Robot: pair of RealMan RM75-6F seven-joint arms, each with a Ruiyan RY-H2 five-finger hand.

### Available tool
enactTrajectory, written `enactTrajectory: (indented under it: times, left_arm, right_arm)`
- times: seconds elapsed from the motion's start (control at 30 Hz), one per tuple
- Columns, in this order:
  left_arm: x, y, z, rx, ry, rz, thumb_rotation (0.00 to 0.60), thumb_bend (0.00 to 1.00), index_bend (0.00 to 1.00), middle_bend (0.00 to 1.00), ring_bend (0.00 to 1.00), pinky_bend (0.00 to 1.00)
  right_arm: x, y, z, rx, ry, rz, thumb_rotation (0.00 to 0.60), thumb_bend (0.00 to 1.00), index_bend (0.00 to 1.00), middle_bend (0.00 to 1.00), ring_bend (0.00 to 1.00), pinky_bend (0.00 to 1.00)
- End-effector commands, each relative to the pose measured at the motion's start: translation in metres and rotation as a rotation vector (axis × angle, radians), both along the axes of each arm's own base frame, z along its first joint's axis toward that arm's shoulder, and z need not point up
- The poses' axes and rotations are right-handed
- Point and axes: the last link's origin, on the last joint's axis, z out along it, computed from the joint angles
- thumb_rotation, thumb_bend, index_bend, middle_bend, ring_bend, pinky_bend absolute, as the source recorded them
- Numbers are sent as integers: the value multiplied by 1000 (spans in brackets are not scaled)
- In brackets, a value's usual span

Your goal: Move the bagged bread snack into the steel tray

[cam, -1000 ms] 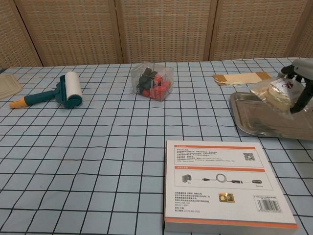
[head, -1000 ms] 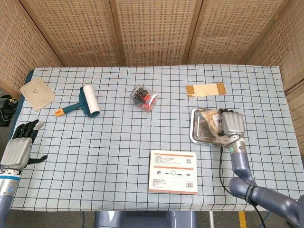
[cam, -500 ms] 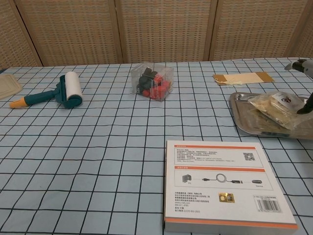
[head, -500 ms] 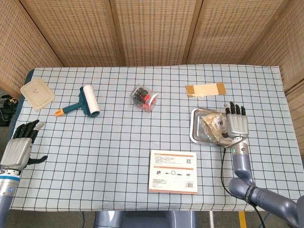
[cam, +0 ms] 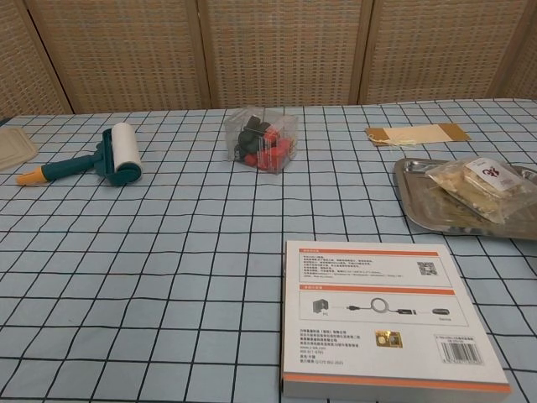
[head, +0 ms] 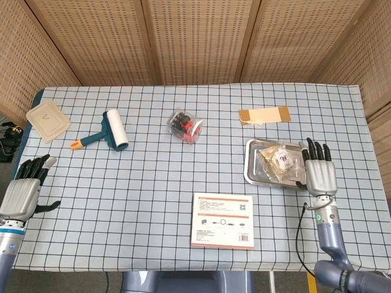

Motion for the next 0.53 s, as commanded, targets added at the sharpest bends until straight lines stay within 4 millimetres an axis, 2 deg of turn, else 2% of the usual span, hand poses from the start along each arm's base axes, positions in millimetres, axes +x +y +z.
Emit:
enactTrajectory:
  times: [0.03,0.17,0.3,0.53]
  left_arm:
    - [-3,-3,-5,-13,21,-5,600,0,0,0,0,0]
    - [-3,-8,-10,-16,32,-24,600,0,0,0,0,0]
    - [-5,-14,-13,-12,45,-33,600,0,0,0,0,0]
    - [-6,-15,-12,4,51,-48,600,0,0,0,0,0]
  right_arm:
    - [-23,54,22,-19,-17,76,600,134,28,0,0,0]
    - [-38,86,30,-17,-26,98,600,133,24,0,0,0]
    - [-47,105,37,-24,-40,112,600,132,24,0,0,0]
    - [-43,112,43,-22,-51,142,600,133,23,0,0,0]
